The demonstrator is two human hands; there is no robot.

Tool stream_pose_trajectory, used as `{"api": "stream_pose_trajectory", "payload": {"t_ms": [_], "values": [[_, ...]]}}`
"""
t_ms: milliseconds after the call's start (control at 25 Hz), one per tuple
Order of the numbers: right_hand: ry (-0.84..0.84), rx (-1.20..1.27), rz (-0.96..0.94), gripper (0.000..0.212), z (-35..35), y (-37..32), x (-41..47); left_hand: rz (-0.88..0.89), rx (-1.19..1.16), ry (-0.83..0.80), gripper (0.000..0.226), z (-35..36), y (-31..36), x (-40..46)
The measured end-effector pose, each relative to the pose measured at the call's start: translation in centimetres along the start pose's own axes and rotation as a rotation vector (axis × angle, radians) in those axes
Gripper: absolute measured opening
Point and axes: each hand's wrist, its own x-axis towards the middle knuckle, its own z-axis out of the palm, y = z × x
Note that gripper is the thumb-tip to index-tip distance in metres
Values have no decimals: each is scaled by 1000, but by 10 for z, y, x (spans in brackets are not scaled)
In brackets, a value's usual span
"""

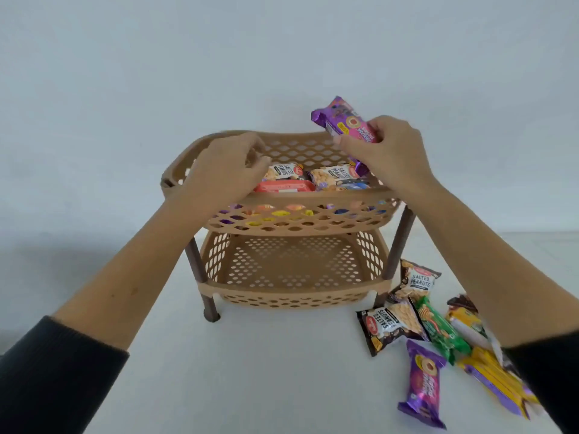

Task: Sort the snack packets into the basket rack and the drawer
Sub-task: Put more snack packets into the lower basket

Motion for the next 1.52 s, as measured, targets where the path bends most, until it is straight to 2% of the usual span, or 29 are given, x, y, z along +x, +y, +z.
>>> {"api": "stream_pose_trajectory", "payload": {"t_ms": [80, 160, 280, 360, 440, 520, 600, 680, 840, 1000, 1160, 1280, 1520], "values": [[77, 40, 9, 40, -26, 8, -26, 149, 9, -7, 29, 19, 27, -25], [72, 97, 21, 36, -49, 20, -58, 243, 100, 26, 34, 38, 37, -44], [-89, 95, 41, 34, -70, 53, -112, 281, 240, 290, 40, 71, 35, -80], [-250, 50, 103, 35, -70, 79, -140, 334, 183, 386, 40, 97, 31, -117], [-399, -41, 144, 40, -58, 104, -160, 329, 125, 238, 41, 129, 16, -156], [-501, -120, 142, 46, -39, 122, -168, 220, 172, 24, 46, 156, -10, -181], [-524, -173, 89, 49, -14, 133, -165, 129, 239, -148, 54, 173, -30, -191], [-534, -211, -7, 52, 16, 137, -153, 96, 301, -226, 61, 181, -36, -192], [-540, -300, -119, 57, 83, 139, -109, 22, 369, -265, 81, 191, -29, -195], [-631, -521, -10, 55, 124, 158, -60, 15, 383, -252, 82, 200, -34, -198], [-877, -592, 128, 34, 136, 181, -44, 20, 372, -186, 80, 210, -39, -199], [-978, -597, 175, 37, 139, 183, -41, 21, 371, -163, 78, 216, -42, -200], [-1057, -636, 116, 44, 138, 172, -31, 30, 383, -138, 76, 219, -44, -200]]}}
